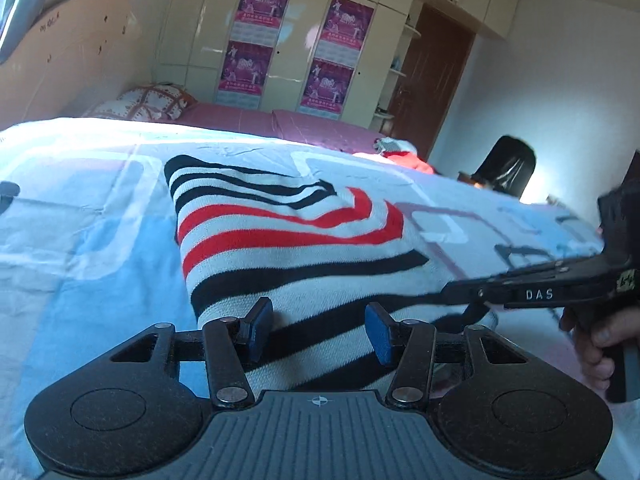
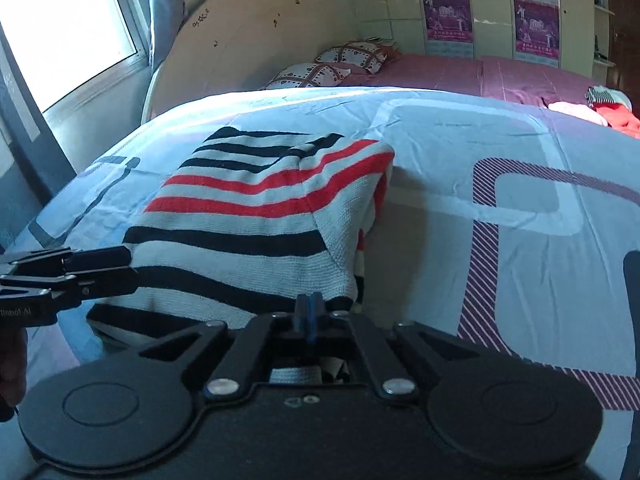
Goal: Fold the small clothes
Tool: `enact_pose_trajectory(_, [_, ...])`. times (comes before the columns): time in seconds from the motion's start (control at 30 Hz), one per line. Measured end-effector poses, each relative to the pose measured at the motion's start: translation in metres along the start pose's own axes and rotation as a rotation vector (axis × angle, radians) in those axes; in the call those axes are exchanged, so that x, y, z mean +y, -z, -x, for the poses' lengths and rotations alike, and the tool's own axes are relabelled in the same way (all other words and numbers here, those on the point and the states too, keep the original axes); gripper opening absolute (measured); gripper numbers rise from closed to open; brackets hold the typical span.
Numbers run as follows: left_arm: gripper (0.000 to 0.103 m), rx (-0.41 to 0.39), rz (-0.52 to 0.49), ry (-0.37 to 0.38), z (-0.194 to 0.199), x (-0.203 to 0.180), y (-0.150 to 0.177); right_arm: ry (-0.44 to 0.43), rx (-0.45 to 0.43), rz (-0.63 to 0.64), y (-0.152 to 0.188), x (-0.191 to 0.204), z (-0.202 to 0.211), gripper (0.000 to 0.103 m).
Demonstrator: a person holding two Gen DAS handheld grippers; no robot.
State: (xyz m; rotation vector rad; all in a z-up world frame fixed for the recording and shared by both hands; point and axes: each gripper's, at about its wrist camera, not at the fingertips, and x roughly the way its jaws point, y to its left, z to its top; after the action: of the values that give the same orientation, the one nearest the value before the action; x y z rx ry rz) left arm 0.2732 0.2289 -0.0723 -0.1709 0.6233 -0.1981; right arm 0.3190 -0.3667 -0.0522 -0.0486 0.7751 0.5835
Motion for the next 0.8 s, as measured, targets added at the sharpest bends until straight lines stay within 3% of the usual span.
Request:
enact_pose_trajectory(0.13, [0.051,-0.011,-0.083,-0.077,0.003,-0.017,0.004,0.009,-0.013,-0.044,0.002,0.001,-0.011,0.0])
enact_pose_trajectory(0.2, [0.055,-0.004,-0.095,-0.114,0.013,-0.027,0.0,0.007,-0.012,-0.08,-0.002,0.002,-0.005,0.01])
enact_pose_trajectory(0.23, [0.073,-0.013,-0.079,-0.131,0.023,-0.03,0.0,-0.009,-0.03,-0.1,-0.003,0.003,0.004,0.031])
enact_pose_trajectory(0.27, [0.084,-0.036,-0.062,-0.154,0.035,-0.034,0.001,-0.033,-0.054,-0.119,-0.003,0.003,0.016,0.055])
enact_pose_trajectory(0.3, [0.094,-0.063,-0.057,-0.174,0.047,-0.037,0.003,-0.027,-0.075,-0.13,-0.002,0.005,0.027,0.063])
enact_pose_trajectory(0.47, [0.098,-0.117,0.018,-0.227,0.111,-0.057,0.014,-0.007,-0.132,-0.14,0.012,0.015,0.085,0.067])
enact_pose_trajectory(0.5, [0.103,-0.123,0.022,-0.231,0.123,-0.062,0.016,0.001,-0.139,-0.136,0.016,0.018,0.095,0.069])
enact_pose_trajectory(0.57, [0.103,-0.123,0.014,-0.235,0.14,-0.072,0.019,0.021,-0.146,-0.126,0.025,0.024,0.116,0.077])
enact_pose_trajectory(0.8, [0.103,-0.147,-0.001,-0.262,0.199,-0.113,0.036,0.088,-0.167,-0.096,0.061,0.044,0.187,0.081])
